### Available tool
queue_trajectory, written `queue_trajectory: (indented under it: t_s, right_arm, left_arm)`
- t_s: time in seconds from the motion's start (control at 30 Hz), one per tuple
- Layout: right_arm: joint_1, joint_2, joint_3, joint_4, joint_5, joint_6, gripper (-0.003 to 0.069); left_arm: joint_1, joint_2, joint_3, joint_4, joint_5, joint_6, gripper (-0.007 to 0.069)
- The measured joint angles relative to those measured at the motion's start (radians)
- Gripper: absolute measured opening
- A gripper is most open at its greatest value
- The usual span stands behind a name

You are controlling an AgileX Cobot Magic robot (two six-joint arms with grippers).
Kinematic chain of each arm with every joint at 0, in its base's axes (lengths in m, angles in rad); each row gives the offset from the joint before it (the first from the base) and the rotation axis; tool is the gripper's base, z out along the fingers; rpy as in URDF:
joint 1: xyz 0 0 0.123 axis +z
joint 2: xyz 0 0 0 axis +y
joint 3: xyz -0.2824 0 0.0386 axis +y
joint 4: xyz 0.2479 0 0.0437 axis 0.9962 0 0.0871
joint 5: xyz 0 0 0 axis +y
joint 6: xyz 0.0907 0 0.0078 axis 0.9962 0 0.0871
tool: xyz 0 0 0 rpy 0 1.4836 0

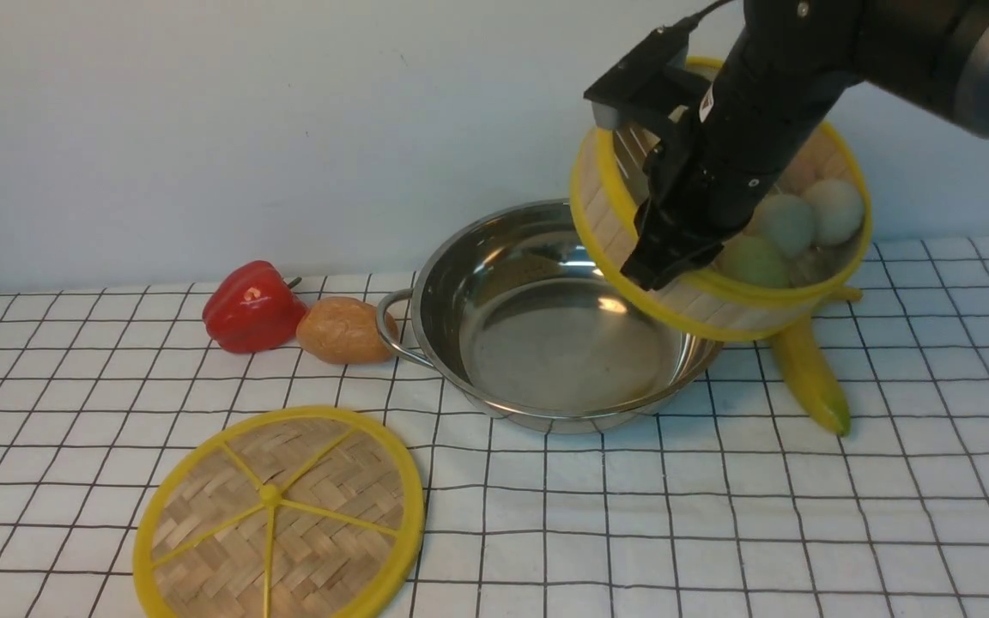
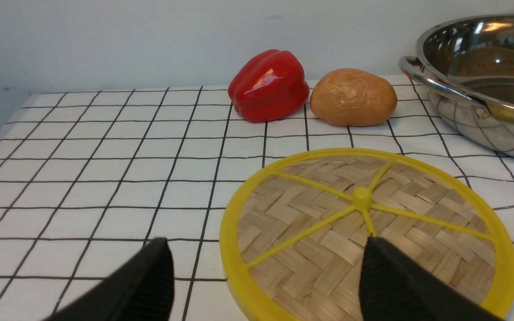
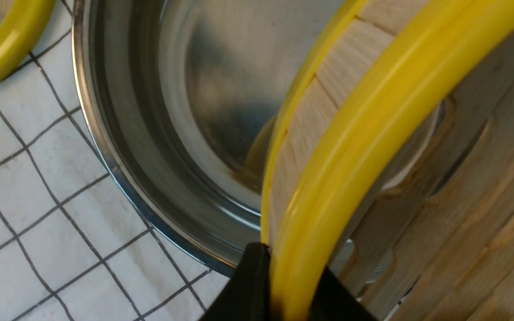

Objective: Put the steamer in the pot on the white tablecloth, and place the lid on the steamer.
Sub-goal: 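Place the bamboo steamer basket of food into the steel pot with the right gripper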

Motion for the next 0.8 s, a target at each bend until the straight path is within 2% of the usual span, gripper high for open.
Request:
queue_trajectory:
  t_s: [0.27,0.43,0.63,0.8]
  right_arm:
    - [0.028,0.000,-0.001,-0.001,0.007,-0.126,0.0060]
    - [0.095,0.020,-0.005,0.001,0.006,-0.240,0.0060]
    - [0.155,0.079,-0.008,-0.087,0.006,-0.277,0.0060]
    - [0.161,0.117,-0.008,-0.125,0.007,-0.287,0.0060]
  left_arm:
    - [0.000,0.000,0.000,0.000,0.000,0.000,0.0515]
    - [0.000,0.000,0.000,0.000,0.000,0.000,0.0515]
    - [0.000,0.000,0.000,0.000,0.000,0.000,0.0515]
    - [0.000,0.000,0.000,0.000,0.000,0.000,0.0515]
